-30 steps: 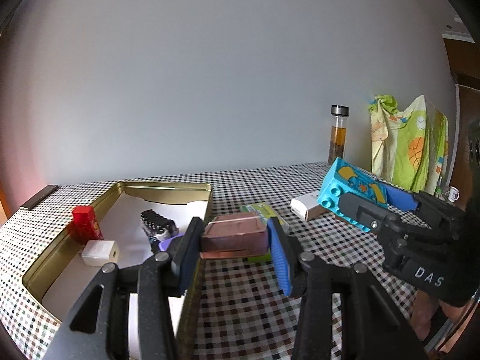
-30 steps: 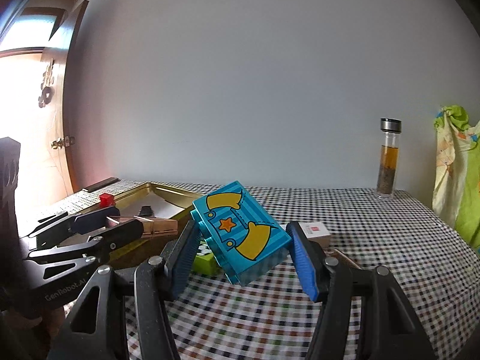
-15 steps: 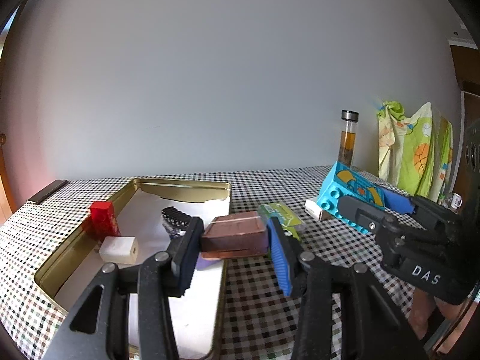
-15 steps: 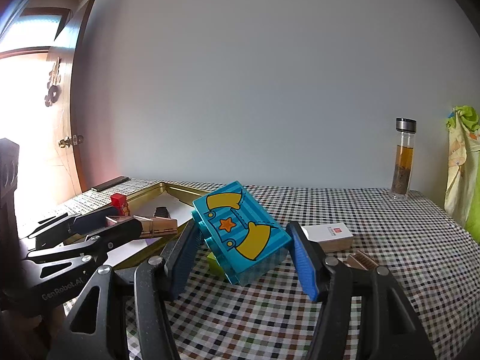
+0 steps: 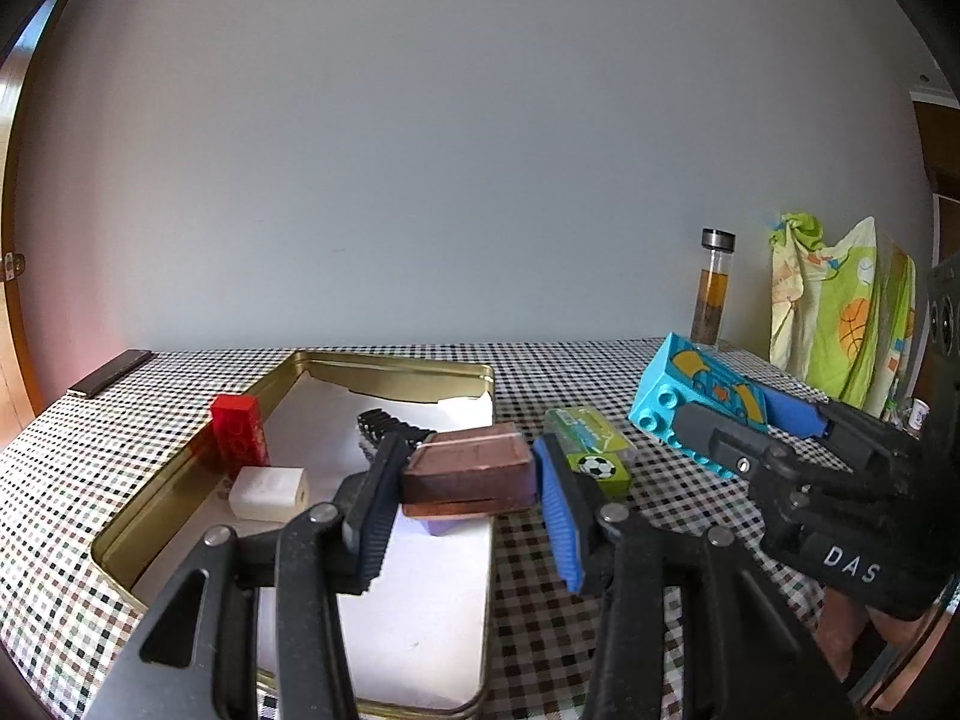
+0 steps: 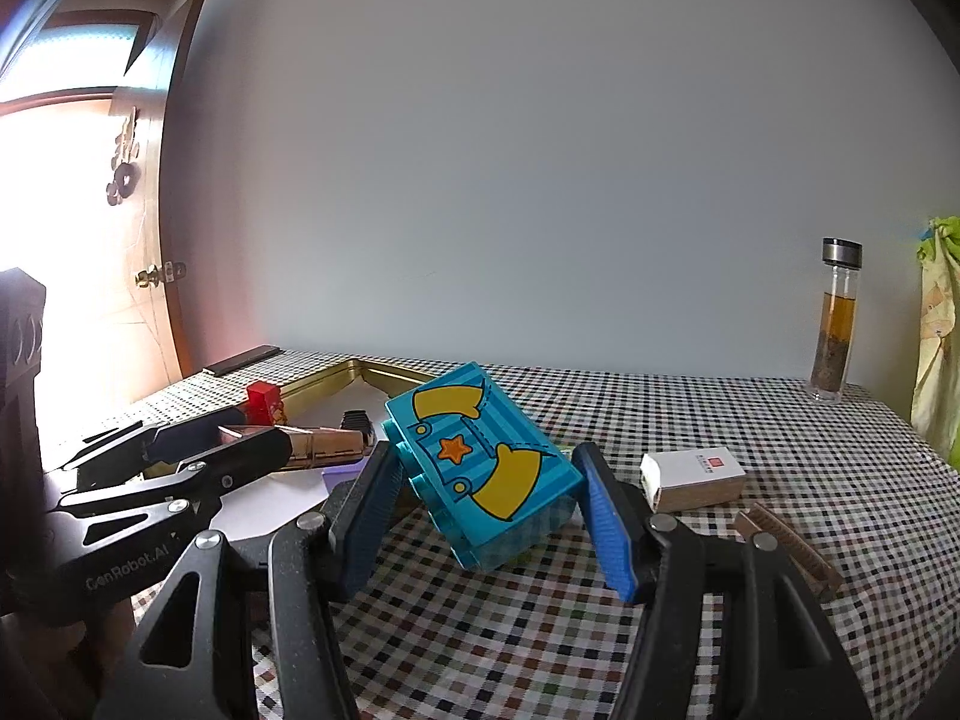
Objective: Organize rigid objects
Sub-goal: 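Carry the copper box and the blue duplo brick over the gold tin, then lower the copper box into the tin and open the left gripper while the right gripper releases the blue brick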
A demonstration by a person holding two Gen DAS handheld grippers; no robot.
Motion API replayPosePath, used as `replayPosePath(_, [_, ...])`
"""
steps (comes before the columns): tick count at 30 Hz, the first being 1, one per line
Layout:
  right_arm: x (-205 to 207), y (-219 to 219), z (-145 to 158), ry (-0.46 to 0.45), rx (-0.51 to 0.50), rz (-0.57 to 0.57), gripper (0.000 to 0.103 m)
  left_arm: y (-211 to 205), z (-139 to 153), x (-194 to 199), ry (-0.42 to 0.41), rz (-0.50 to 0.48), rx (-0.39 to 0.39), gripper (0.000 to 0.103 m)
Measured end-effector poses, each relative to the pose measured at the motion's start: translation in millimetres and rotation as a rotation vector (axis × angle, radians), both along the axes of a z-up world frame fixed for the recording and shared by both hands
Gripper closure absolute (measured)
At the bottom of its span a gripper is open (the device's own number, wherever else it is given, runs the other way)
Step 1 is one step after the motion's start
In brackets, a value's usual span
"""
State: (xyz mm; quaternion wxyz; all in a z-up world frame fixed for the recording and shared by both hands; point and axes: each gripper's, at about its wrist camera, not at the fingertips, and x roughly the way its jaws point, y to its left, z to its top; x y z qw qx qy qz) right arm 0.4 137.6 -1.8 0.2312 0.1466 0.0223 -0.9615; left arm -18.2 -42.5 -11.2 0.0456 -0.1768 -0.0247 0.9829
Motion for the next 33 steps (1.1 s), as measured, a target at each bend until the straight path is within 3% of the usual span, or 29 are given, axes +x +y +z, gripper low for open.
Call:
replayPosePath(23, [-11.3,-35.5,-4.6,-0.041,0.025,0.082,0.042,-44.2,-0.3,4.1,-0.008,0.072,0.017,0.060])
replayPosePath(33, [-28.8,-59.9,11.4,-0.066,0.031,0.146,0.042,-73.7,3.7,-3.1,-0.026,0.154,0.004,0.060])
